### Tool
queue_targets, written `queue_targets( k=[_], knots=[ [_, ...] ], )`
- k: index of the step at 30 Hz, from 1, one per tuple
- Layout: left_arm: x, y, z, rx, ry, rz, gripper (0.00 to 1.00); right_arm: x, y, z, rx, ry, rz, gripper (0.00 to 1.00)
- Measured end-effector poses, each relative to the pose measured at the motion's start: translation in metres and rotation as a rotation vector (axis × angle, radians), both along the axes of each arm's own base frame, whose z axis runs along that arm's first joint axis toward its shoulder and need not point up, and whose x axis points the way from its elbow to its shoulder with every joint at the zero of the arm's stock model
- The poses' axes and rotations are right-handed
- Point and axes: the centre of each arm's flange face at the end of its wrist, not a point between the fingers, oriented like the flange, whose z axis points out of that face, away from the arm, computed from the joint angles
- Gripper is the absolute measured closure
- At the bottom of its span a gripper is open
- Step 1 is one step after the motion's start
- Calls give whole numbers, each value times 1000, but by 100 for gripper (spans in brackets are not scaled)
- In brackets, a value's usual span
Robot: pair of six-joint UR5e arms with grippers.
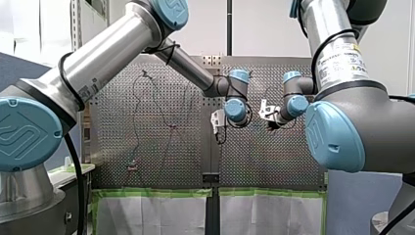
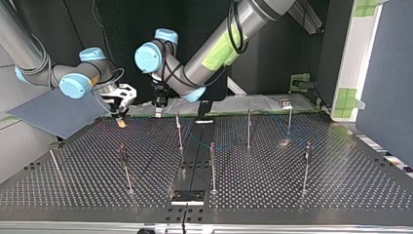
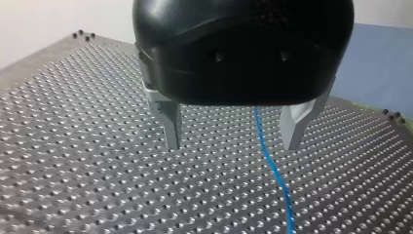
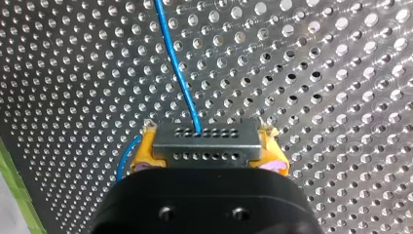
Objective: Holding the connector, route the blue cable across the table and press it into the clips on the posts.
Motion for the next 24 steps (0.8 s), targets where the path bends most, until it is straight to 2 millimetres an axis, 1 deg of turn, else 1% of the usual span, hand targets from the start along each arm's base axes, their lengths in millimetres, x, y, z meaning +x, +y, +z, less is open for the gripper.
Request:
queue_targets(
  k=[3,10,19,21,24],
  knots=[
    [4,-5,-8,-2,10,-4,0,0,0,0,1,-5,7,100],
    [9,-11,-36,5,22,16,0,0,0,0,0,-8,11,100],
    [18,-19,-58,-16,22,46,0,0,0,0,0,-8,11,100],
    [22,-21,-61,-19,18,57,0,0,0,0,0,-8,13,100],
    [30,-22,-58,-31,3,76,0,0,0,0,0,-10,16,100]
  ],
)
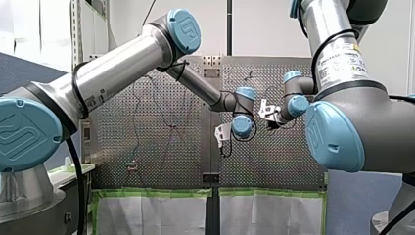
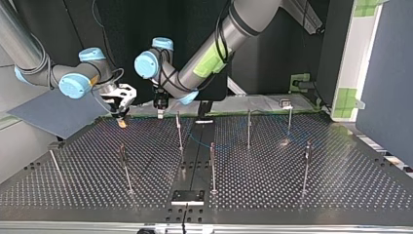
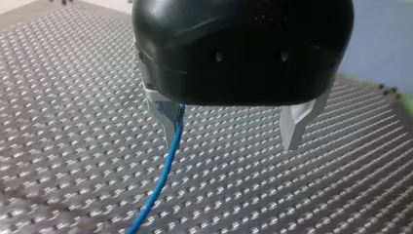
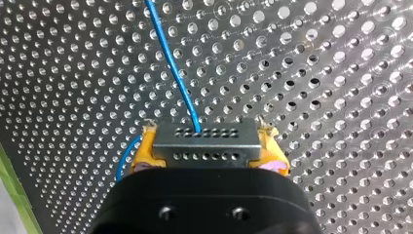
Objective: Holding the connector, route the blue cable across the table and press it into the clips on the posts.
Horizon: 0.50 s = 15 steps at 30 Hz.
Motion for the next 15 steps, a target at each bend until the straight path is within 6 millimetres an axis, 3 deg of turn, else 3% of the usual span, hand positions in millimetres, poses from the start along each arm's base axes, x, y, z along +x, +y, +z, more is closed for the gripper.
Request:
queue_targets(
  k=[7,15],
  knots=[
    [17,-4,20,-40,-44,23,0,0,0,0,0,-1,2,100],
    [19,-5,23,-49,-53,25,0,1,0,0,1,-2,5,100]
  ],
)
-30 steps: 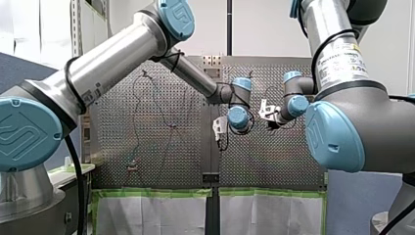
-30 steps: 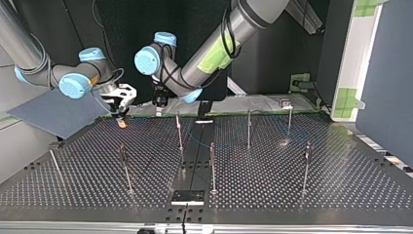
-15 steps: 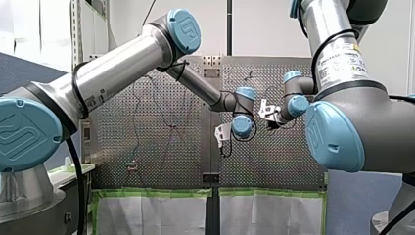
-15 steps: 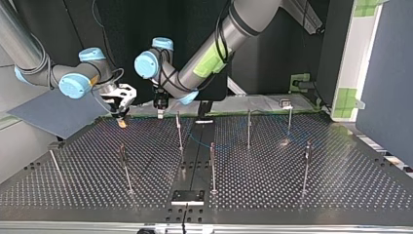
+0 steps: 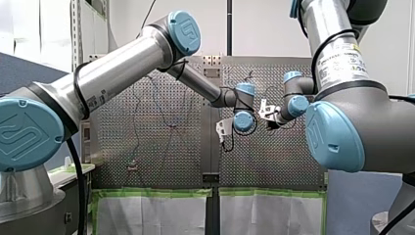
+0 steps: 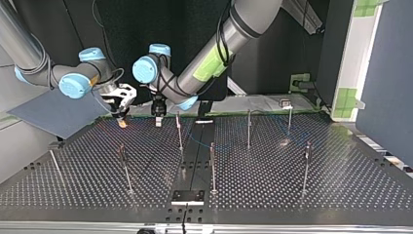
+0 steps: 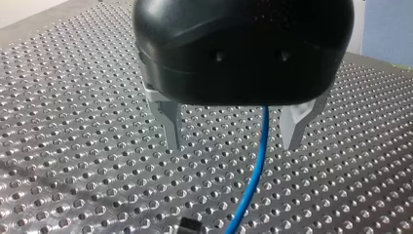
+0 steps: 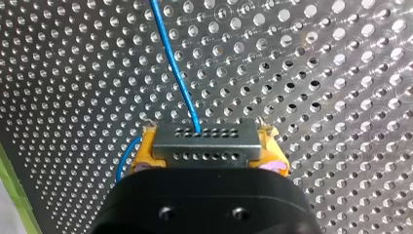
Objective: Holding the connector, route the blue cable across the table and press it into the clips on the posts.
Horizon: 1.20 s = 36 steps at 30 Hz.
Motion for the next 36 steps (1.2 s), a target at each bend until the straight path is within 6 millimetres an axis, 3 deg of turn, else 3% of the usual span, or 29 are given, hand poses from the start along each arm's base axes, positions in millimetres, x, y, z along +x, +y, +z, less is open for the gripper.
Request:
queue_targets(
  k=[4,5,6,7,8,9,10,12,21,36],
  knots=[
    [0,1,0,4,3,7,3,0,0,0,2,0,1,100],
    [-1,1,0,5,4,9,24,0,0,0,3,1,2,100],
    [-1,1,0,6,3,10,24,0,1,0,3,1,3,100],
    [-1,1,0,6,3,11,38,0,1,0,3,1,3,100],
    [-2,1,0,6,3,11,52,0,1,0,3,1,4,100],
    [-2,1,0,6,3,12,73,0,1,0,4,2,4,100],
    [-2,0,1,5,3,13,73,0,1,0,4,2,5,100],
    [-2,1,1,2,3,15,100,0,1,0,4,2,5,100],
    [-3,0,6,-6,11,18,100,3,6,27,-29,-9,13,100],
    [-21,4,83,-29,9,64,100,5,17,102,-88,-28,33,100]
  ],
)
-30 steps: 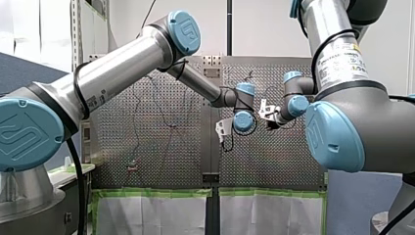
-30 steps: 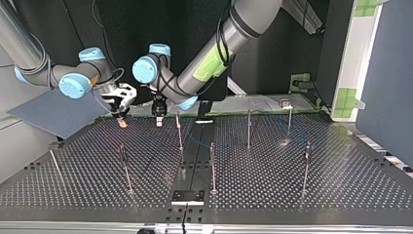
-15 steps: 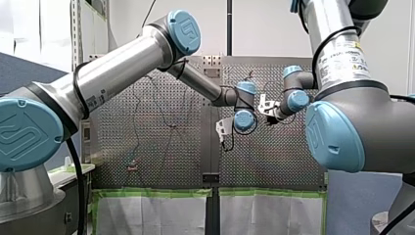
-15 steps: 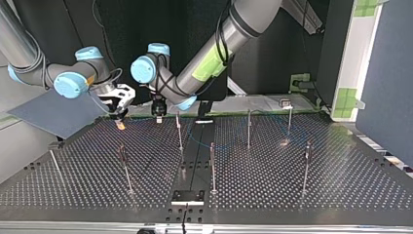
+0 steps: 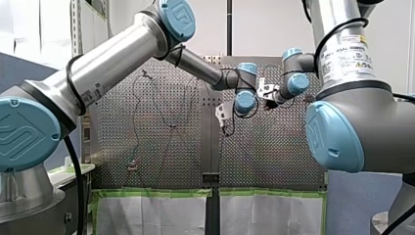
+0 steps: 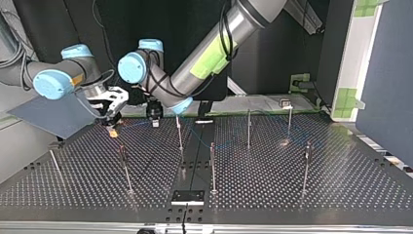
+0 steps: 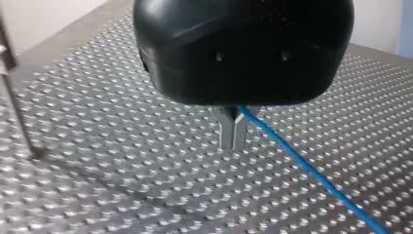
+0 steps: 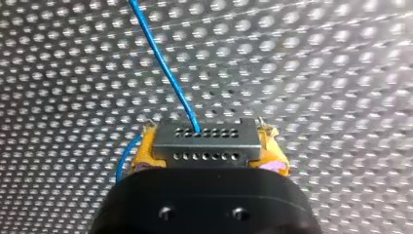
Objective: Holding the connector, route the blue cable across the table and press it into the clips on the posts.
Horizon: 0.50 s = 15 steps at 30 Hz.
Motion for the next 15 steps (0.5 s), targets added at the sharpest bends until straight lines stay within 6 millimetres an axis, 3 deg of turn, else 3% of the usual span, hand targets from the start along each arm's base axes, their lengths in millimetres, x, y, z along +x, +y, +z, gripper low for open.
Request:
queue_targets(
  k=[15],
  knots=[
    [-20,7,91,-67,-78,-7,100,-17,17,84,-64,-34,-9,100]
  ],
)
